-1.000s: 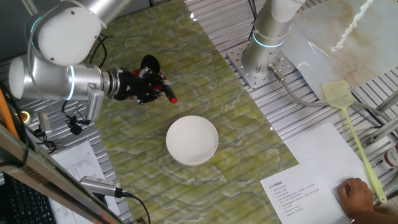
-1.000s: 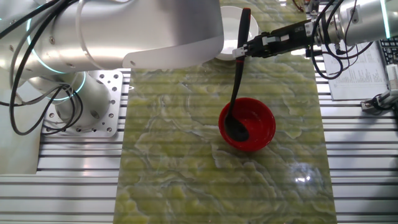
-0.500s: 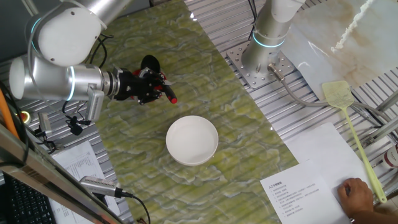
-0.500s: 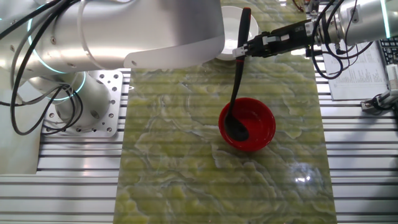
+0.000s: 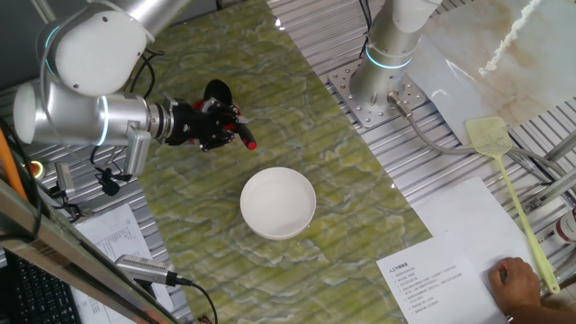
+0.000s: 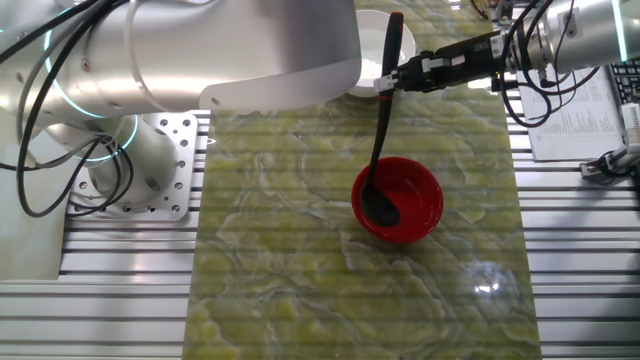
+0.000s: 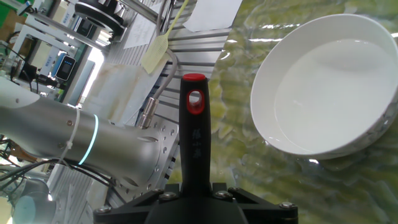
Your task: Scoop water with a large spoon from one bowl to another
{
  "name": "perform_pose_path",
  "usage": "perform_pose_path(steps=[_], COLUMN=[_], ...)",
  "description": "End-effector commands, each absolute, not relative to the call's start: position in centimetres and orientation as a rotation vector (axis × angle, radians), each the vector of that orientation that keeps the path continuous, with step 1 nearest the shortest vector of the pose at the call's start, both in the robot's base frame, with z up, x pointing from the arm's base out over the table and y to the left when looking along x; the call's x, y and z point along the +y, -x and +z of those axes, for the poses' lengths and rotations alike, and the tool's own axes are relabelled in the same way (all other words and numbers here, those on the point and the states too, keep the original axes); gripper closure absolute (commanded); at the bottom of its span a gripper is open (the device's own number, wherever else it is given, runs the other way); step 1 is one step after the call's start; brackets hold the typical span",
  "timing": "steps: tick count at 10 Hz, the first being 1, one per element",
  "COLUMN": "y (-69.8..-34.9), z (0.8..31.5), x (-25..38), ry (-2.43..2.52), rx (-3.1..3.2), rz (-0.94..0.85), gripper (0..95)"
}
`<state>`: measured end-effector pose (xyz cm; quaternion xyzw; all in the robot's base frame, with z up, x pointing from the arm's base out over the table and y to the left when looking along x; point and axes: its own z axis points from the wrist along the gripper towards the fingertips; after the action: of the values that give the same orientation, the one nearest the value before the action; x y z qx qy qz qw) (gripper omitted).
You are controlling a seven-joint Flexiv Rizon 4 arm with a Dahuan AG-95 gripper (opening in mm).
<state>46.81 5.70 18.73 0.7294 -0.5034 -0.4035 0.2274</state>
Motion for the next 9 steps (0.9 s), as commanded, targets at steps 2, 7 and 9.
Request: perform_pose_path(steps=[2,7,9], y=[-46.8,-47.2,-47.2], z=[18.9,19.7,20.0], x=[5.7,6.1,6.2], ry=[-2.002,-2.034,-2.041], rx=[-1.407,-1.480,-1.511], rz=[-1.099,-1.034,-1.010], gripper=[95.0,95.0,95.0])
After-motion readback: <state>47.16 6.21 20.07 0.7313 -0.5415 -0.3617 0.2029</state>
